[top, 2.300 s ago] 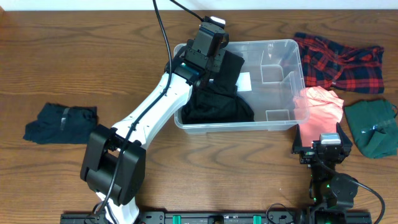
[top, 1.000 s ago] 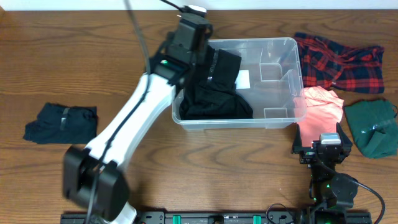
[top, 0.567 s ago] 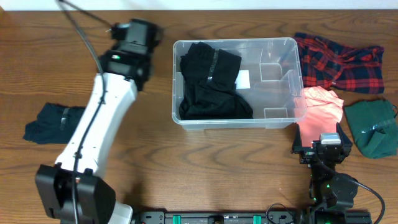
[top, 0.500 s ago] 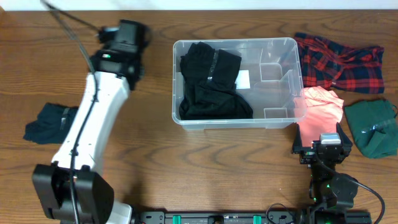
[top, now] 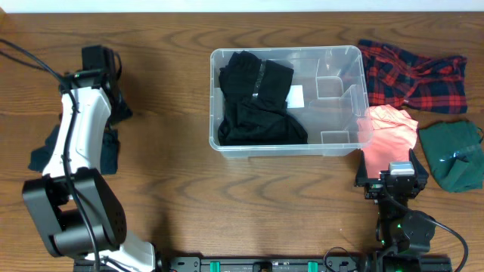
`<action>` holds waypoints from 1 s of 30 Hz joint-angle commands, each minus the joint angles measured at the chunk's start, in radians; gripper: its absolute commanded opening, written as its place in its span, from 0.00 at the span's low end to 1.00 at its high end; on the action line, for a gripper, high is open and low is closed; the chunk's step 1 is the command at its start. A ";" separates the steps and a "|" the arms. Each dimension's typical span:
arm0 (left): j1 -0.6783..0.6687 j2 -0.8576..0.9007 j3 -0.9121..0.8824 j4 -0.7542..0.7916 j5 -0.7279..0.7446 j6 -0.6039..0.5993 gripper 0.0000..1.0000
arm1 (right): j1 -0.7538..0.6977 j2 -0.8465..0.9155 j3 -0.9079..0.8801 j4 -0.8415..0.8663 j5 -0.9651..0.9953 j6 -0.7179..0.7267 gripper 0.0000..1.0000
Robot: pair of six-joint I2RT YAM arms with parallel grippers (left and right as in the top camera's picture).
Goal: Pack container
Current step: 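Withdraw the left gripper toward the dark teal garment on the left, then grasp the dark teal garment with the left gripper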
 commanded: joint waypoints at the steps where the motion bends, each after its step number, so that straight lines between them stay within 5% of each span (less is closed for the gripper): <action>1: 0.049 0.044 -0.044 -0.003 0.011 -0.010 0.98 | 0.012 -0.005 -0.001 -0.005 0.002 -0.010 0.99; 7: 0.108 0.089 -0.104 0.056 0.042 0.007 0.98 | 0.012 -0.005 -0.001 -0.005 0.002 -0.010 0.99; 16: 0.126 0.128 -0.175 0.220 0.186 0.214 0.98 | 0.012 -0.005 -0.001 -0.005 0.002 -0.010 0.99; 30: 0.138 0.128 -0.252 0.326 0.187 0.220 0.98 | 0.012 -0.005 -0.001 -0.005 0.002 -0.010 0.99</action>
